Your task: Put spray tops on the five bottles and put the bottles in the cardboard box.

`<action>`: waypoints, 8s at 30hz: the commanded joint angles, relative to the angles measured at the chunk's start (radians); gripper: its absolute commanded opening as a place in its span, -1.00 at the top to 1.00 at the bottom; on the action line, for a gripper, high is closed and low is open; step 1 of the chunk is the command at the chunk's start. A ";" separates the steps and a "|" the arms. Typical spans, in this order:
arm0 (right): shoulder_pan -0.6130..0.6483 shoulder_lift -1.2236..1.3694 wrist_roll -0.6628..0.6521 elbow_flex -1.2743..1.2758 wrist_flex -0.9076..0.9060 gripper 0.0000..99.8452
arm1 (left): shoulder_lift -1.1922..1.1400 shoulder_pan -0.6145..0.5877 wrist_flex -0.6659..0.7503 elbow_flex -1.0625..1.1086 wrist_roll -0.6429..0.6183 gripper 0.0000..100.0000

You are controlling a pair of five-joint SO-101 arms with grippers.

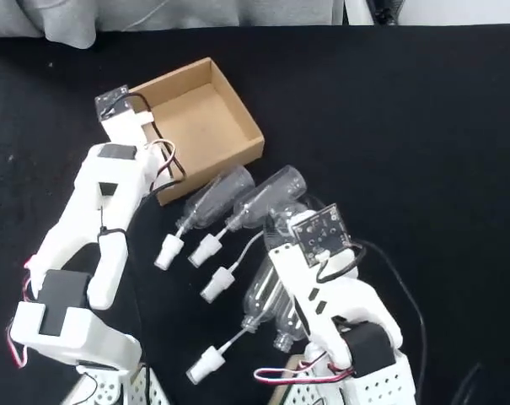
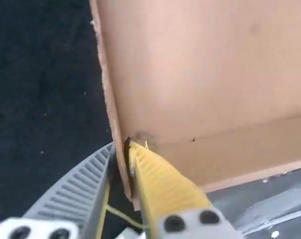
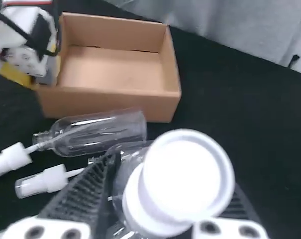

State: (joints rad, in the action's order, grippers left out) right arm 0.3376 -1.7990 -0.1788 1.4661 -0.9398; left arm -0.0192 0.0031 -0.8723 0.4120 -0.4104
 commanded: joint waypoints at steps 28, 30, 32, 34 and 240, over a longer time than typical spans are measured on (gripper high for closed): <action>-0.072 -0.101 0.061 -0.091 0.003 0.70 | 0.192 0.079 -0.213 -0.010 0.278 0.94; -0.072 -0.101 0.061 -0.091 0.005 0.70 | 0.193 0.079 -0.196 0.005 0.279 0.94; -0.072 -0.101 0.061 -0.091 0.005 0.70 | 0.190 0.079 -0.196 0.002 0.307 0.94; -0.072 -0.101 0.061 -0.091 0.005 0.70 | 0.192 0.079 -0.196 0.002 0.344 0.94; 0.259 2.275 0.071 -1.756 0.331 0.85 | 0.740 -0.460 0.229 0.654 0.184 0.93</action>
State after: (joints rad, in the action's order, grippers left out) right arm 0.5631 0.4687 -0.1158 -0.2186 -0.6651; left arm 0.6759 -0.4511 -0.6605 1.0902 -0.2171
